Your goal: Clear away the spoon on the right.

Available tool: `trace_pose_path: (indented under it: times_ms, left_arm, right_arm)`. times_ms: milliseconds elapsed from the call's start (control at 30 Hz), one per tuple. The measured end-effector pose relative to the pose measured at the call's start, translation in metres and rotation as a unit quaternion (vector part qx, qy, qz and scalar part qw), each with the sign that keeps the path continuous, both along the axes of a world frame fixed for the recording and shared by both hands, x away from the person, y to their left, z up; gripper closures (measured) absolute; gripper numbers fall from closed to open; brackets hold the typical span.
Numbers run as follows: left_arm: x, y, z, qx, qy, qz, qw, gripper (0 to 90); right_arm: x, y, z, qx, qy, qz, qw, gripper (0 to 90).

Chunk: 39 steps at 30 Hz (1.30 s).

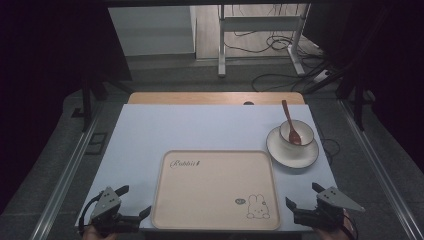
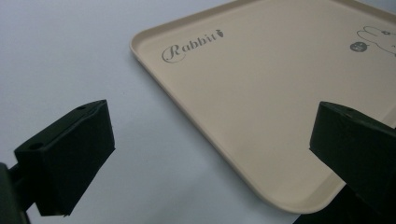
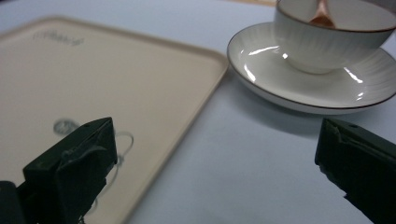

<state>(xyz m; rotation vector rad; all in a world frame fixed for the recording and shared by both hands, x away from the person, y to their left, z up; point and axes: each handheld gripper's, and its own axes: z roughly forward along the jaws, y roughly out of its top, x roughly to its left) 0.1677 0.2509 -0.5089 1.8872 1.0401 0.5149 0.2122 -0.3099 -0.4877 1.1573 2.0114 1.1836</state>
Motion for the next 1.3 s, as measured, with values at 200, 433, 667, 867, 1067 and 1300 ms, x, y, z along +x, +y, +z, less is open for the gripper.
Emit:
trace_pose_path:
  times_ms: [200,433,667,867,1067,1300]
  left_arm:
    - [-0.001,0.001,0.000,-0.002,-0.001,0.001,1.0000,0.0]
    - [-0.001,0.000,0.000,0.002,-0.002,-0.005,1.0000,0.0]
    - [-0.001,0.000,0.000,0.004,-0.001,-0.007,1.0000,0.0]
    - [-0.001,0.000,0.000,0.004,-0.001,-0.007,1.0000,0.0]
    - [-0.002,0.000,0.000,0.005,-0.001,-0.008,1.0000,0.0]
    - [-0.002,0.000,0.000,0.007,-0.001,-0.008,0.9999,0.0]
  right_arm:
    - [0.006,-0.001,-0.005,-0.011,0.022,0.017,0.9996,0.0]
    - [0.008,-0.003,-0.007,0.003,0.026,0.011,0.9996,0.0]
    - [0.010,-0.001,-0.007,-0.015,0.029,0.015,0.9994,0.0]
    - [0.012,-0.003,-0.006,-0.005,0.033,0.014,0.9993,0.0]
    - [0.020,-0.002,-0.002,-0.005,0.027,0.010,0.9996,0.0]
    - [0.030,-0.004,0.004,0.004,0.029,0.002,0.9996,0.0]
